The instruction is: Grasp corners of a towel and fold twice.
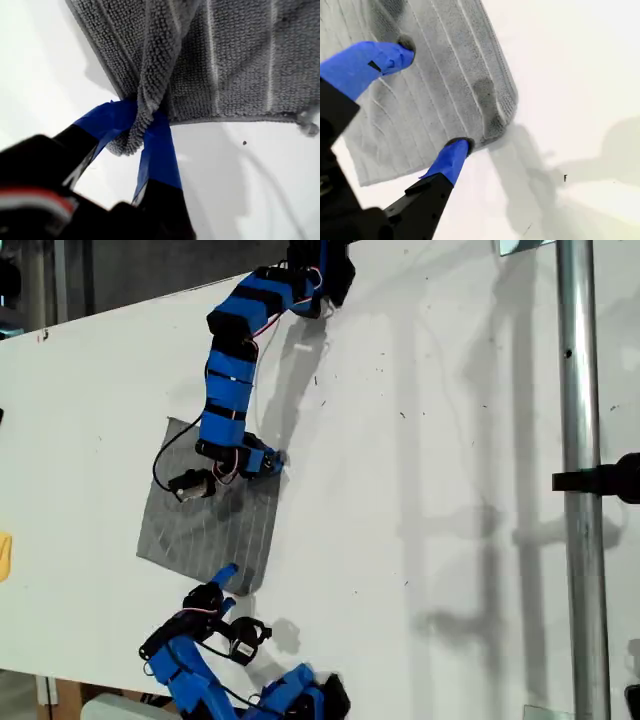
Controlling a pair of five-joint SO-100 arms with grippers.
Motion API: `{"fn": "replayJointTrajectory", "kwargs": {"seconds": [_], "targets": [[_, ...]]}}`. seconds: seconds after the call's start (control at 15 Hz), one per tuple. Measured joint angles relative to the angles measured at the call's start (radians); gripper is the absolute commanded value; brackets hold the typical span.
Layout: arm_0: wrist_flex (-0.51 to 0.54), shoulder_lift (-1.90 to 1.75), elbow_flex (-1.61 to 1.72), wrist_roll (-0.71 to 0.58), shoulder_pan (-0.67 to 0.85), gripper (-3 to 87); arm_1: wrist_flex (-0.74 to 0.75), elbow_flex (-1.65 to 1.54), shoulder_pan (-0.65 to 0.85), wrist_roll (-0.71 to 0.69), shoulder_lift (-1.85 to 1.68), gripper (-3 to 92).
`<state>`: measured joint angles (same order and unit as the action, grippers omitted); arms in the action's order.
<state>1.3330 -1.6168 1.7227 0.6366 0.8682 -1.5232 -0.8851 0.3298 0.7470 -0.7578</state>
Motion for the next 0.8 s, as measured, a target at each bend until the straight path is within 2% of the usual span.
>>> {"fn": "replayJointTrajectory", "kwargs": {"seconds": [0.2,0.4,0.47,0.53,0.6,0.8], "targets": [[-0.044,0.178,-0.002,0.006,0.02,33.5,-0.002,-0.012,-0.003,0.006,-0.023,-0.2],[-0.061,0.348,-0.058,0.02,0.02,29.7,-0.006,-0.023,-0.008,0.006,-0.032,-0.2],[-0.061,0.391,-0.087,0.02,0.02,25.2,-0.006,-0.034,-0.009,0.006,-0.04,-0.2],[-0.057,0.403,-0.106,0.023,0.02,14.9,-0.006,-0.038,-0.009,0.006,-0.043,-0.2],[-0.061,0.408,-0.117,0.023,0.02,-2.7,-0.006,-0.043,-0.009,0.006,-0.043,-0.2],[-0.064,0.408,-0.135,0.043,0.011,-2.8,-0.006,-0.043,-0.009,0.006,-0.043,-0.2]]}}
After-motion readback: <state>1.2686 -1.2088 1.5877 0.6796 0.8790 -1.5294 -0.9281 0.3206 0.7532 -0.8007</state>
